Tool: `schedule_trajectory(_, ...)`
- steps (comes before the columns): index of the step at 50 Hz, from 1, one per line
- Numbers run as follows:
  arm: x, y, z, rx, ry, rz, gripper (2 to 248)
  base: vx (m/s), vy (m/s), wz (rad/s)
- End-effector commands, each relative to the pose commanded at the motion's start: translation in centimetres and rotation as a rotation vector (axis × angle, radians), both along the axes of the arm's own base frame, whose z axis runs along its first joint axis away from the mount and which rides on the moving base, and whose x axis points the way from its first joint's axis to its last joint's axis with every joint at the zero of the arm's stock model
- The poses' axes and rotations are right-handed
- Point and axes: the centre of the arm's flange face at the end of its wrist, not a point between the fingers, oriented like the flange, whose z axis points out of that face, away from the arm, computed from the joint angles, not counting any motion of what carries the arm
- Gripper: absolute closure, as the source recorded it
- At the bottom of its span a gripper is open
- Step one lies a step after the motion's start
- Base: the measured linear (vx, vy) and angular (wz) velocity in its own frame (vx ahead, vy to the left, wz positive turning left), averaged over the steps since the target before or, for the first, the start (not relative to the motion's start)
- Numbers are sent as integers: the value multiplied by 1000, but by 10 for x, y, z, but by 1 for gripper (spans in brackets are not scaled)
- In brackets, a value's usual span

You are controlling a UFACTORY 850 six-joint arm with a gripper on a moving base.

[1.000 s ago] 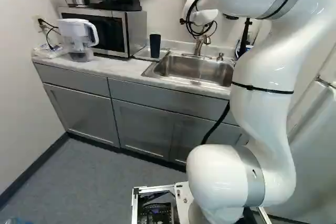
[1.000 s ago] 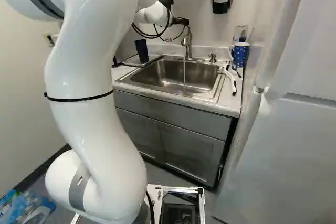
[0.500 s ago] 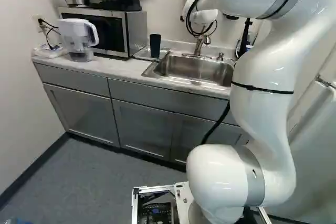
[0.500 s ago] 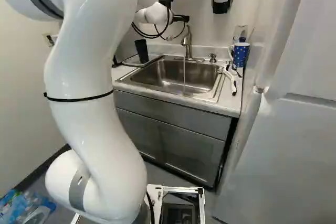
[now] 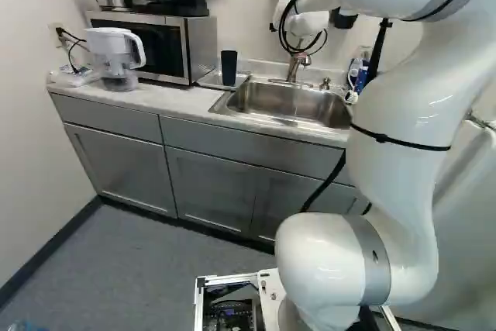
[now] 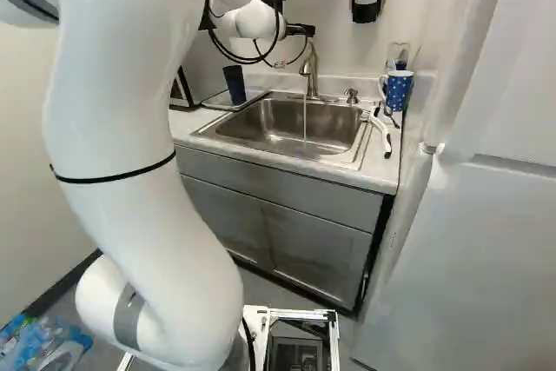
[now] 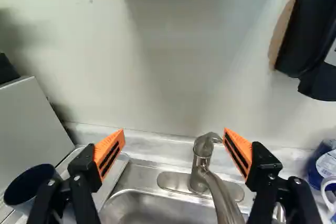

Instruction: Rinse the cup and place it in the tray

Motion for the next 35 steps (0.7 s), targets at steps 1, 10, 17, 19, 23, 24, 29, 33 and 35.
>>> schedule_trajectory(1,-2,-1,0,0,1,-2,3,0,0,0)
schedule_trajectory(10,-17,-8,-3,8,42,-16,3,0,0,0)
schedule_trajectory(17,-30,-14,-7,21,102,-27,3,0,0,0)
schedule_trajectory(19,-34,-16,-9,25,122,-30,3,0,0,0)
schedule_trajectory(23,-42,-19,-12,35,163,-36,3,0,0,0)
schedule_trajectory(24,-44,-20,-13,37,173,-37,3,0,0,0)
schedule_trajectory(29,-54,-23,-17,49,225,-44,3,0,0,0)
schedule_trajectory(33,-63,-26,-21,60,266,-50,3,0,0,0)
schedule_trajectory(35,-67,-27,-22,65,286,-52,3,0,0,0)
